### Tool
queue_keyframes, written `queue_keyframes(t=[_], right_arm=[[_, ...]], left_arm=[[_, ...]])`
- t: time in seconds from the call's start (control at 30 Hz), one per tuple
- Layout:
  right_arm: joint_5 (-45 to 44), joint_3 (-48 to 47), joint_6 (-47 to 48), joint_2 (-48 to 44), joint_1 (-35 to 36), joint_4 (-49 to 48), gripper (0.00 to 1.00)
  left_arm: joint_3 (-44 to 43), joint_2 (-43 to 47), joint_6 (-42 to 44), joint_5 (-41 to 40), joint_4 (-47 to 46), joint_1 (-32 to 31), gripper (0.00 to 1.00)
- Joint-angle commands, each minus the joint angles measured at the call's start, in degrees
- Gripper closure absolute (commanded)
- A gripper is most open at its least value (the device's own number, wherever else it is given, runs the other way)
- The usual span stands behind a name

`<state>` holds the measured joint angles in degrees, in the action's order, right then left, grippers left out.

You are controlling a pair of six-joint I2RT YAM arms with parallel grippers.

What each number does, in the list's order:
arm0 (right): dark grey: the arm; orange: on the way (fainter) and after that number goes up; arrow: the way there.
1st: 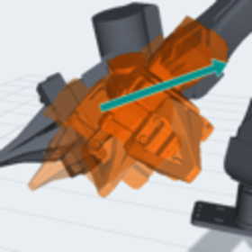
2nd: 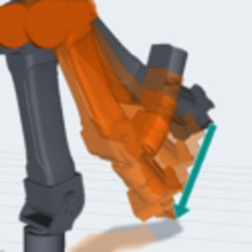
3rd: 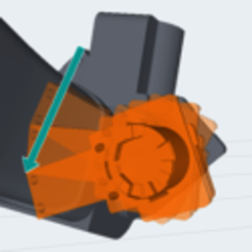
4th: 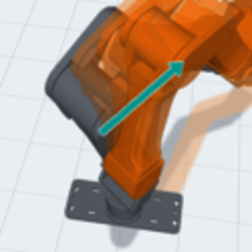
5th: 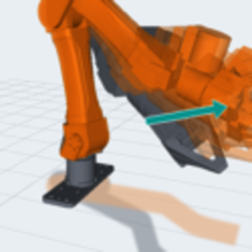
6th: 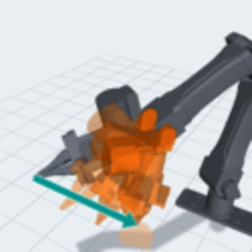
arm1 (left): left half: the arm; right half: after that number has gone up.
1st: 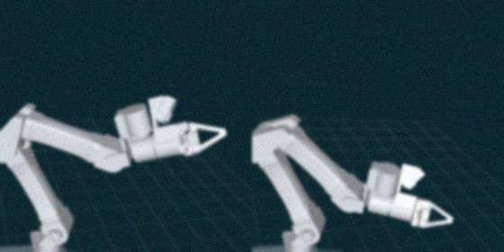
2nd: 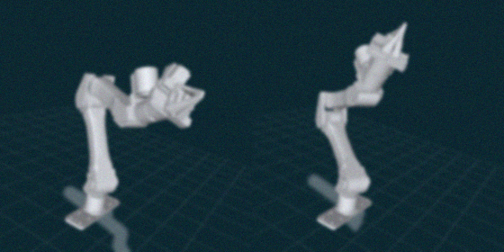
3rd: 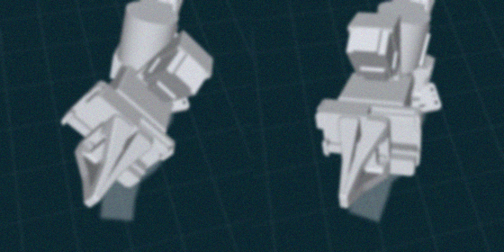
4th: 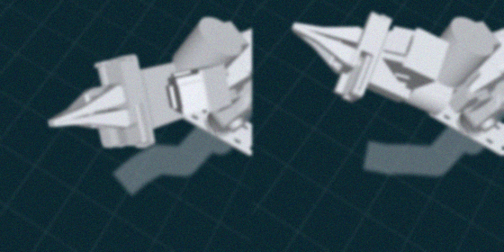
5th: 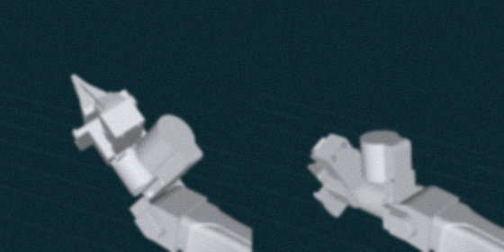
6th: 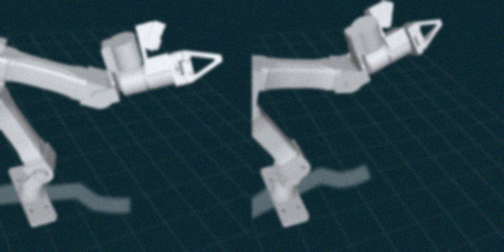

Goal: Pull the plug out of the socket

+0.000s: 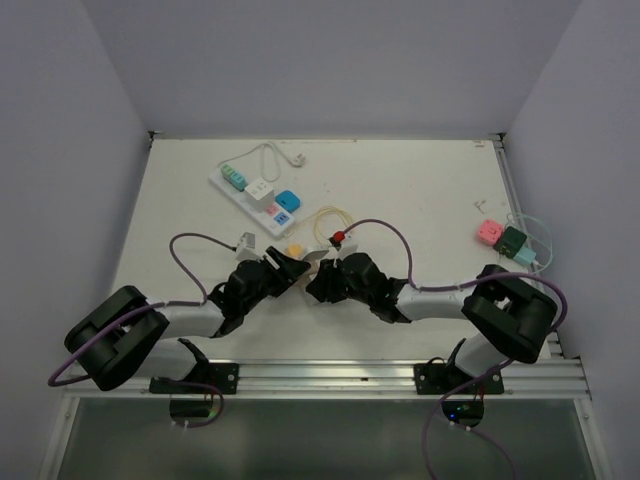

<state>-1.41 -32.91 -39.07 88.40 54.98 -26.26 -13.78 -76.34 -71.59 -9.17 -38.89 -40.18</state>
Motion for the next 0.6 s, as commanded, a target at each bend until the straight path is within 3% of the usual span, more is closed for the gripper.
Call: queue_keyframes(t=[0.0,0.3,0.57], right_arm=[[4.8,0.8,-0.2,-3.4,3.0,3.1,1.00],[3.2,1.0,-1.2,-6.3,3.3,6.0,1.00],[3.2,1.5,-2.0,-8.0,3.3,6.2,1.00]], left_arm=[[-4.3,0.9,-0.7,-20.5,-5.6,2.4,1.00],[-8.9,-0.8,0.1,-26.3,-6.7,2.6,1.00],[-10.7,-2.3,-0.7,-26.9,-7.6,2.5,1.00]])
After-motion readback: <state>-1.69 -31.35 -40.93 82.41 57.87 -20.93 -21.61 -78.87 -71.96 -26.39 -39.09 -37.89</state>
